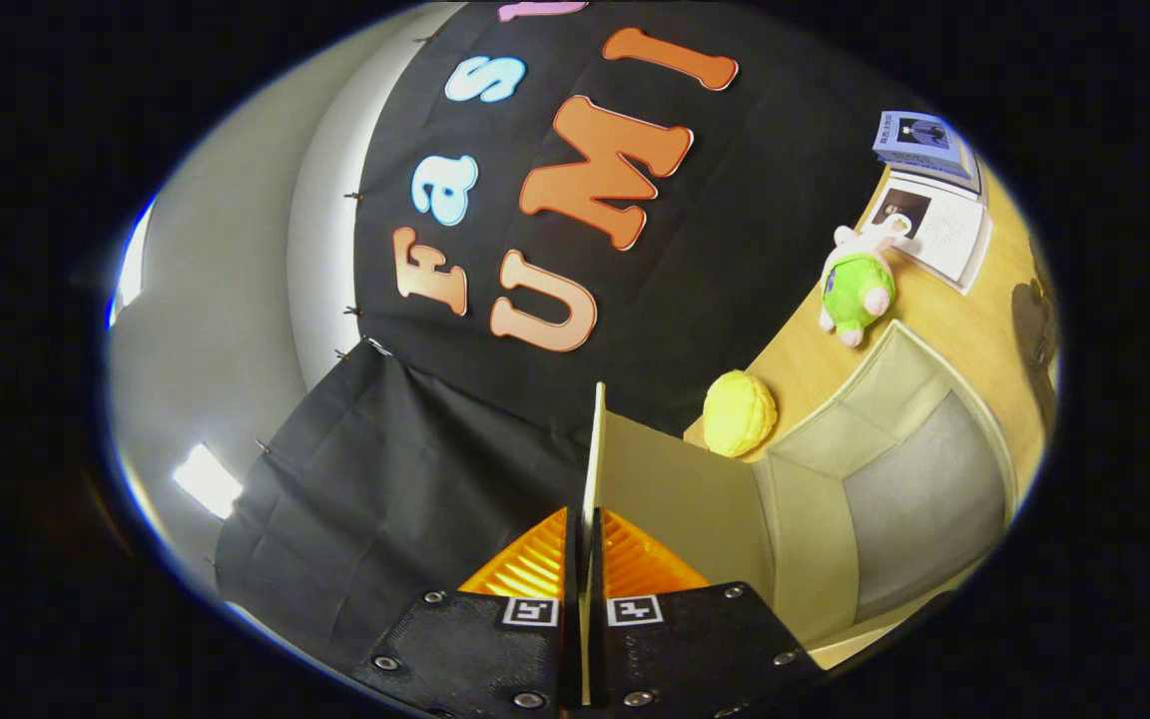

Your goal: Open the storage box then place both shoes into the box .Put the left shoe in first, then the right shoe, with the right side of both shoes facing outward in a uniform manner.

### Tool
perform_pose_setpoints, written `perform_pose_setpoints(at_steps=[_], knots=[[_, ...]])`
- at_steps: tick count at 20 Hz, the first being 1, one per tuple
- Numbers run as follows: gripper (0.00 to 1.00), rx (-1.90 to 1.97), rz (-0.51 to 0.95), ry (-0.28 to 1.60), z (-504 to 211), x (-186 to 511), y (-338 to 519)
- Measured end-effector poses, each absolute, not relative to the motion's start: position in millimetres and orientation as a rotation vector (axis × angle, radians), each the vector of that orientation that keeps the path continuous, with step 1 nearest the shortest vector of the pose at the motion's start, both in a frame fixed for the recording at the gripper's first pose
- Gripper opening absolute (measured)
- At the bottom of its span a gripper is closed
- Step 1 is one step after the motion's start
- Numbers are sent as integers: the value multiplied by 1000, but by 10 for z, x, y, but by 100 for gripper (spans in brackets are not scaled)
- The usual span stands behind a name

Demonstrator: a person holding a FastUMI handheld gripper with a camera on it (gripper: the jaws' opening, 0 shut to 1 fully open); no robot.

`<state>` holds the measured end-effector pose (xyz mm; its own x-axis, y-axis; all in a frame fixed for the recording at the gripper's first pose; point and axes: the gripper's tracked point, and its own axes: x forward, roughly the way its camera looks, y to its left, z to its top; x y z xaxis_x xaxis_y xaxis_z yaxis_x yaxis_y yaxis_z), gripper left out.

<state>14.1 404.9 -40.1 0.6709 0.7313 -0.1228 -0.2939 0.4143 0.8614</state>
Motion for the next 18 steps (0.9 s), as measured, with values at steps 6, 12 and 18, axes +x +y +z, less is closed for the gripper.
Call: perform_pose_setpoints(at_steps=[6, 12, 18], knots=[[13, 770, 777, 574, -552, -90, 4573], [89, 664, 735, 508, -601, 18, 4377], [98, 578, 618, 441, -642, 226, 3788]])
